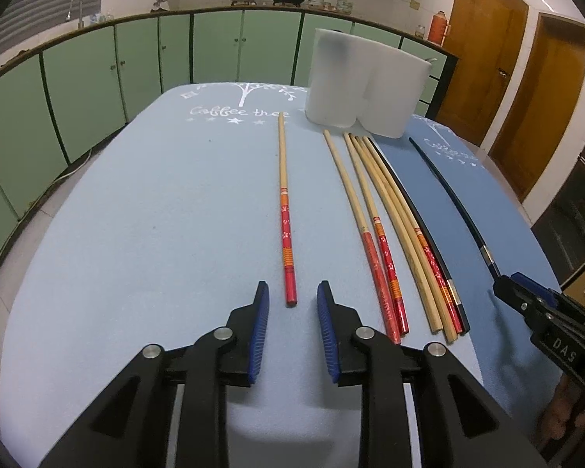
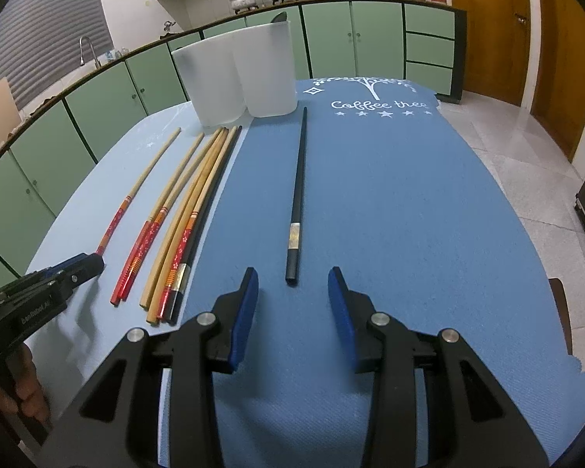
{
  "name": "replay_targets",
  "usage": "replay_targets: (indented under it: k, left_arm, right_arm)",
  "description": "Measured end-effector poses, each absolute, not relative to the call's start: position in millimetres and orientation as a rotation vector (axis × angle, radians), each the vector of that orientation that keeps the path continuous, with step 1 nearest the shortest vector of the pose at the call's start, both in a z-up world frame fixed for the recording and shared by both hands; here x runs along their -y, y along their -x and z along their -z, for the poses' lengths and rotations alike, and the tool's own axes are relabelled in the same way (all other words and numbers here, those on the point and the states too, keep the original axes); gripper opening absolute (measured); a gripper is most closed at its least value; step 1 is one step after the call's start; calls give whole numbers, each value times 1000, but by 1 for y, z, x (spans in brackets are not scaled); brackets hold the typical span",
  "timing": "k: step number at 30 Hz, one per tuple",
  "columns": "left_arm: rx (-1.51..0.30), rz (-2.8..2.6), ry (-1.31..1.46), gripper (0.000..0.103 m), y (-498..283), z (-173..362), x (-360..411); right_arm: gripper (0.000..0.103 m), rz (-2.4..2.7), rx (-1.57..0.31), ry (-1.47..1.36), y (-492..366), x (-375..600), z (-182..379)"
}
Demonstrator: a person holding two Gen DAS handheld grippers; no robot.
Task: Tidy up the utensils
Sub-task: 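Lift the red chopstick with the left tool while the right tool lifts the black chopstick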
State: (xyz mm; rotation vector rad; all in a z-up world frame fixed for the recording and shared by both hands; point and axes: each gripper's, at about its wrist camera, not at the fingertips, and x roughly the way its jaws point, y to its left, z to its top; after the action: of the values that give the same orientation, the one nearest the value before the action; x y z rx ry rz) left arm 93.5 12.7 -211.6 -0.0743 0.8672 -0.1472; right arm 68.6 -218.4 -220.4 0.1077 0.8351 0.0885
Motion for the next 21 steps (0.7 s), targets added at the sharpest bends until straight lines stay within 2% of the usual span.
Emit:
replay_targets:
  k: [9,16,21]
  left_arm:
    - [-868,126,70,26,-97,213,-8]
    - [-867,116,72,26,-97,213,-7]
    - [-870,107,68,26,-98,213,-6]
  right_arm:
    - [25,-87,-842,-122,-74,221,222]
    - [24,-91,-845,-118,-75,222,224]
    - [17,-81,-848,-104,-77,219,224]
